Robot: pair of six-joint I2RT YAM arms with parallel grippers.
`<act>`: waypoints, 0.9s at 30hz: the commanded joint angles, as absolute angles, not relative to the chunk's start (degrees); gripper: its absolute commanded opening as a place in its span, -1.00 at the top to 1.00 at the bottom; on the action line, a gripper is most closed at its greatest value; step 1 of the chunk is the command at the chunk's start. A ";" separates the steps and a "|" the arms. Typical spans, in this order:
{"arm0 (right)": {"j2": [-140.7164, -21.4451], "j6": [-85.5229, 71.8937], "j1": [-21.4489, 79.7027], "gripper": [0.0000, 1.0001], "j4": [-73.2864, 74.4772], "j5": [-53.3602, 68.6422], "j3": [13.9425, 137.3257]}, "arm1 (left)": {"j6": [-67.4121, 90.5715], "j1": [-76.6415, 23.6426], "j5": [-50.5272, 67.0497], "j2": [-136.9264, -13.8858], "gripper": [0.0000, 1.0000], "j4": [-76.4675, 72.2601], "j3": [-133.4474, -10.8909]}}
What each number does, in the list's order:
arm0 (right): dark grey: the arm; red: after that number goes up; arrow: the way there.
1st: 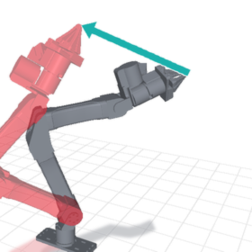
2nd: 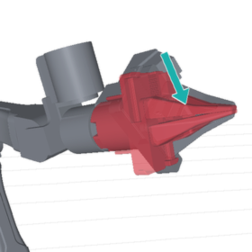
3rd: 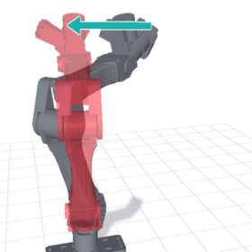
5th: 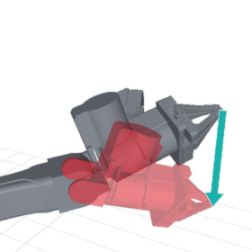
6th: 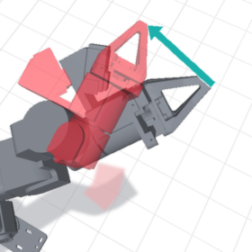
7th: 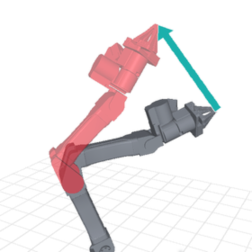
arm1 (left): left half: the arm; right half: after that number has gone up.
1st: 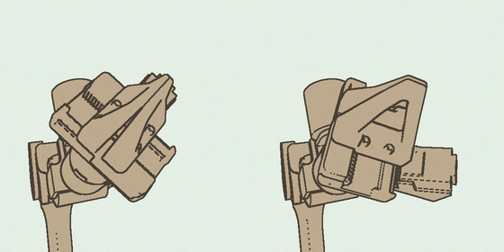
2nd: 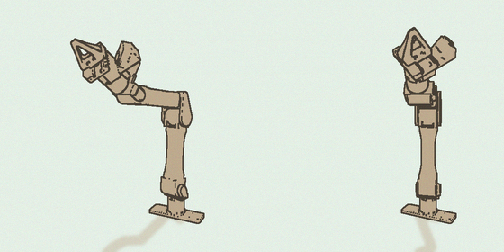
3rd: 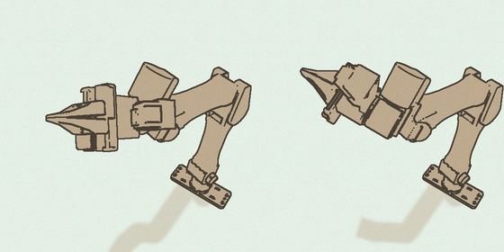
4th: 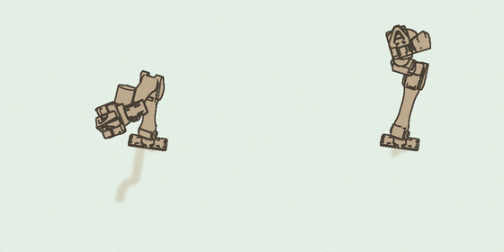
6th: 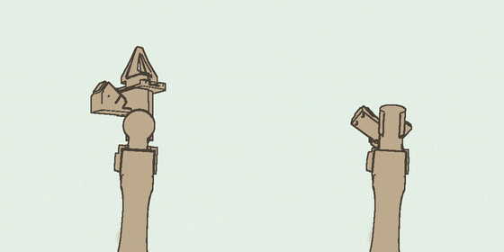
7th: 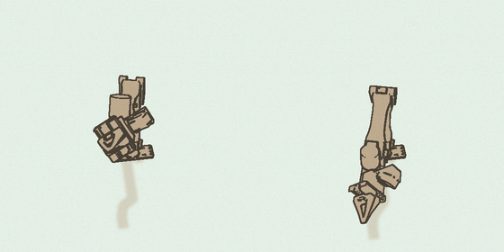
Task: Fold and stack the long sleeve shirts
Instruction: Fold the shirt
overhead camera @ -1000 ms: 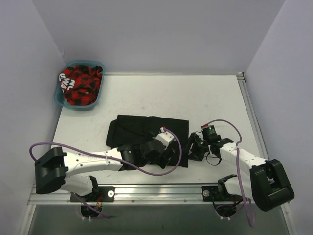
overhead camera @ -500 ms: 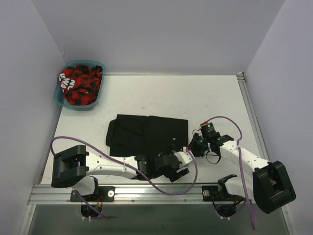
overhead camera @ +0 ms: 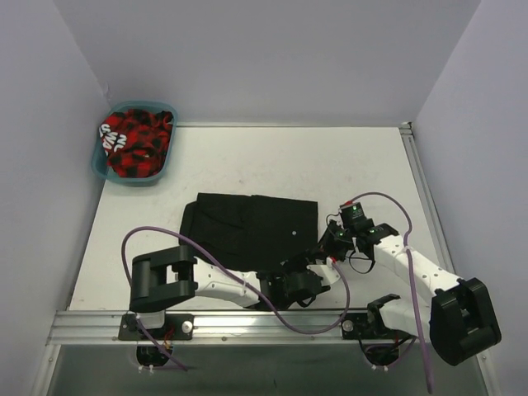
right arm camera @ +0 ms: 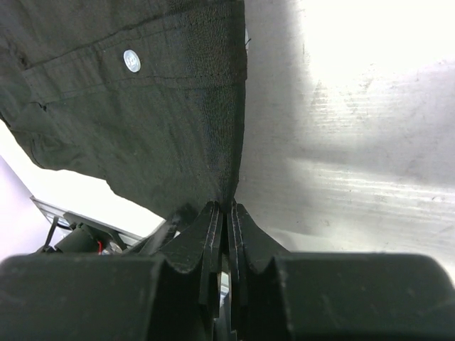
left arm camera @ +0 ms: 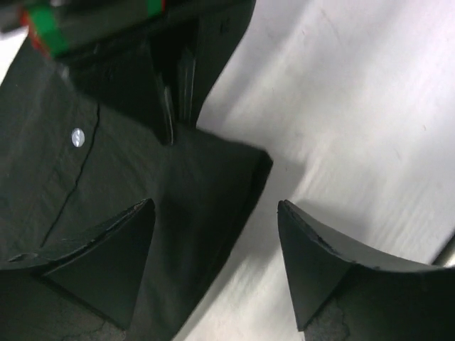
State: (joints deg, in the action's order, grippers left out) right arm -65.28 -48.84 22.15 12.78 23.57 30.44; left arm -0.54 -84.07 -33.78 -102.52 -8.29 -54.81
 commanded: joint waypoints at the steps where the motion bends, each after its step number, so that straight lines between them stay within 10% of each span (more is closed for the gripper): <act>1: -63.72 -49.92 21.71 0.98 15.64 24.17 32.70 | -1.76 -84.81 -37.70 -104.94 -0.50 -13.54 -59.32; 6: -63.54 -49.92 21.45 0.89 15.64 23.82 32.70 | -0.27 -84.81 -38.06 -105.82 0.18 -13.71 -59.95; 14: -63.80 -48.87 15.74 -0.65 14.07 22.15 31.82 | 7.19 -84.29 -37.27 -100.99 0.71 -14.50 -55.90; 21: -70.39 -51.24 14.68 -0.78 2.83 25.48 27.34 | 12.57 -82.97 -34.46 -96.51 0.72 -16.61 -53.09; 27: -77.25 -52.91 14.68 -0.51 -7.99 28.65 25.58 | 14.41 -82.44 -32.00 -95.98 0.71 -18.11 -52.73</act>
State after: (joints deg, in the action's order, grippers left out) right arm -74.13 -52.45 14.92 -2.48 28.10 26.87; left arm 11.79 -82.63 -34.28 -98.15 -13.98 -52.80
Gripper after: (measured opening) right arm 0.777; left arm 0.143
